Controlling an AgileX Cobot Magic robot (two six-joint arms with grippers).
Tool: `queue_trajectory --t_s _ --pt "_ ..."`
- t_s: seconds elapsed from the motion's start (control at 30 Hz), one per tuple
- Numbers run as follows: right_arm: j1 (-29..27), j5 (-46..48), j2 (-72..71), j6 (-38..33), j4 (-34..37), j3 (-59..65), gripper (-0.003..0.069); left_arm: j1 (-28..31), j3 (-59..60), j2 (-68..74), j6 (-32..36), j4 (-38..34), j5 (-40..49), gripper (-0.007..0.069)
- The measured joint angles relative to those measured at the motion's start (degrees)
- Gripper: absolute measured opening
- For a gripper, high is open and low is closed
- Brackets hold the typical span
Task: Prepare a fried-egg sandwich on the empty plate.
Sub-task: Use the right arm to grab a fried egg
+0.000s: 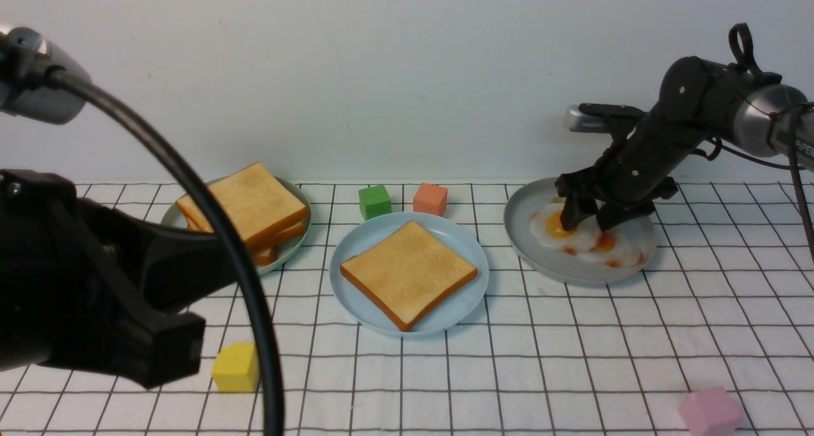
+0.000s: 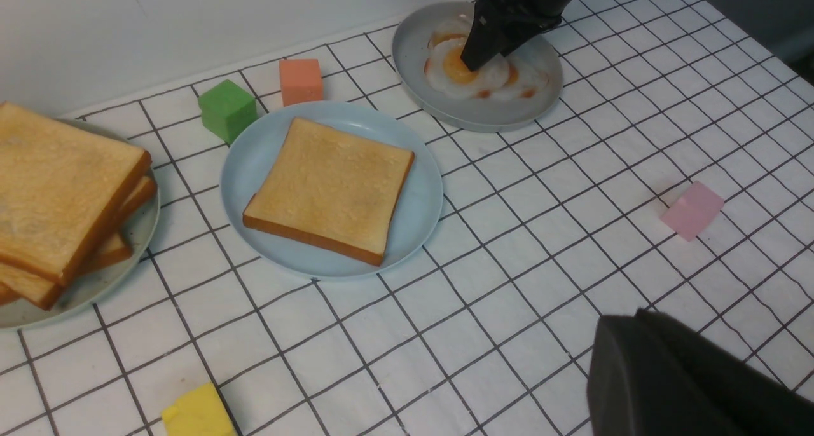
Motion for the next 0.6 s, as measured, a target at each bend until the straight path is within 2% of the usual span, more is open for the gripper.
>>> queue_trajectory --t_s 0.07,0.13,0.17,0.3,0.4,0.6 --pt "0.0 -0.05 0.05 -0.02 0.21 0.0 0.0434 0.0 0.0 0.0 0.0 0.11 -0.12 -0.0013" --pt "0.0 -0.07 0.1 -0.02 0.97 0.0 0.037 0.0 0.0 0.0 0.0 0.11 -0.17 -0.0013" --pt "0.0 -0.07 0.1 -0.02 0.97 0.0 0.037 0.0 0.0 0.0 0.0 0.14 -0.17 -0.0013" --pt "-0.06 -0.01 0.15 -0.02 1.11 -0.06 0.0226 0.0 0.0 0.0 0.0 0.14 -0.28 -0.0013" --pt "-0.13 -0.03 -0.02 -0.02 1.11 -0.06 0.0146 0.0 0.0 0.0 0.0 0.14 -0.28 -0.0013" --pt "-0.13 0.57 -1.3 -0.02 1.5 -0.06 0.011 0.0 0.02 0.0 0.0 0.14 -0.28 -0.0013"
